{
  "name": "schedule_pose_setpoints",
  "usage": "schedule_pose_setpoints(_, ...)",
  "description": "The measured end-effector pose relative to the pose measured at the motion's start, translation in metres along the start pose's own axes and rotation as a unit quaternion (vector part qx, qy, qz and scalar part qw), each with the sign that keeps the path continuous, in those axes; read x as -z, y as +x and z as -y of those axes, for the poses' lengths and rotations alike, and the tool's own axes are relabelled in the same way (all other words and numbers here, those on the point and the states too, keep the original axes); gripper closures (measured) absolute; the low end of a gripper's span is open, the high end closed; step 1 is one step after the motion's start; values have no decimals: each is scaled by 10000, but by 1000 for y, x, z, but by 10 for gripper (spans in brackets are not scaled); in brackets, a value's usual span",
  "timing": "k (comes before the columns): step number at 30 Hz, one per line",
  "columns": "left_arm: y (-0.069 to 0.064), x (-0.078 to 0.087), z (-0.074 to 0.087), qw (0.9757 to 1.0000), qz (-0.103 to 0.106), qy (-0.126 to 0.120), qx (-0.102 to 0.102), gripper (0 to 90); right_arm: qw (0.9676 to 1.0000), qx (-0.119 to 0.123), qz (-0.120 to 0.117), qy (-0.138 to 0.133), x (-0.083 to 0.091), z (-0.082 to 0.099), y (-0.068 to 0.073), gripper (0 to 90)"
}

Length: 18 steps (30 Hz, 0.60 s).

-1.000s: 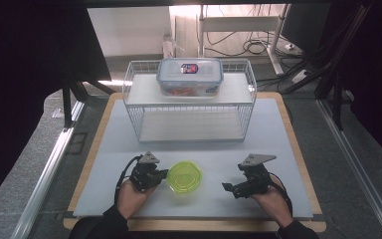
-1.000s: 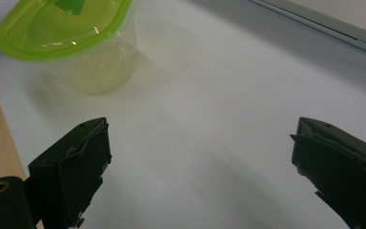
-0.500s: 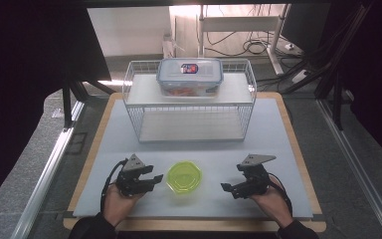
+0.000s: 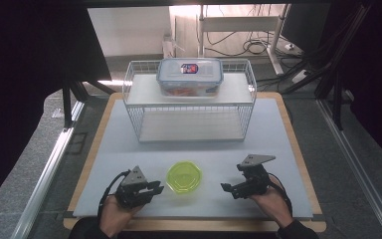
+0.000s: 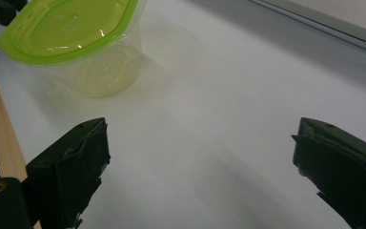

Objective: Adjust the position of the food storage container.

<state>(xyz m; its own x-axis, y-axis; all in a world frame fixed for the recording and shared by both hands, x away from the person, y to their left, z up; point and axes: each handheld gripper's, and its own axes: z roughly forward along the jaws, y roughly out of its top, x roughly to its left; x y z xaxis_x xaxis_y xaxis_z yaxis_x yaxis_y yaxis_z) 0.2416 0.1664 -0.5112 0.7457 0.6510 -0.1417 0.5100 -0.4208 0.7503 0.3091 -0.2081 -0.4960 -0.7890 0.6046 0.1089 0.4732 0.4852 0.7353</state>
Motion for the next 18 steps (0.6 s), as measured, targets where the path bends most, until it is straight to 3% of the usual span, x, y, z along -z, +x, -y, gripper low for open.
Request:
schedule_pose_setpoints(5, -6, -19, -4, 9993, 281, 261, 40, 886, 10000, 15, 8, 20, -1, 0, 1, 49)
schedule_pose_setpoints(11, -5, -38, -9, 9988, 235, 435, 31, 893, 10000, 28, 3, 42, -2, 0, 1, 49)
schedule_pose_setpoints(18, 3, -50, -14, 9985, 157, 484, 184, 895, 10000, 35, 5, 60, -3, 0, 1, 49)
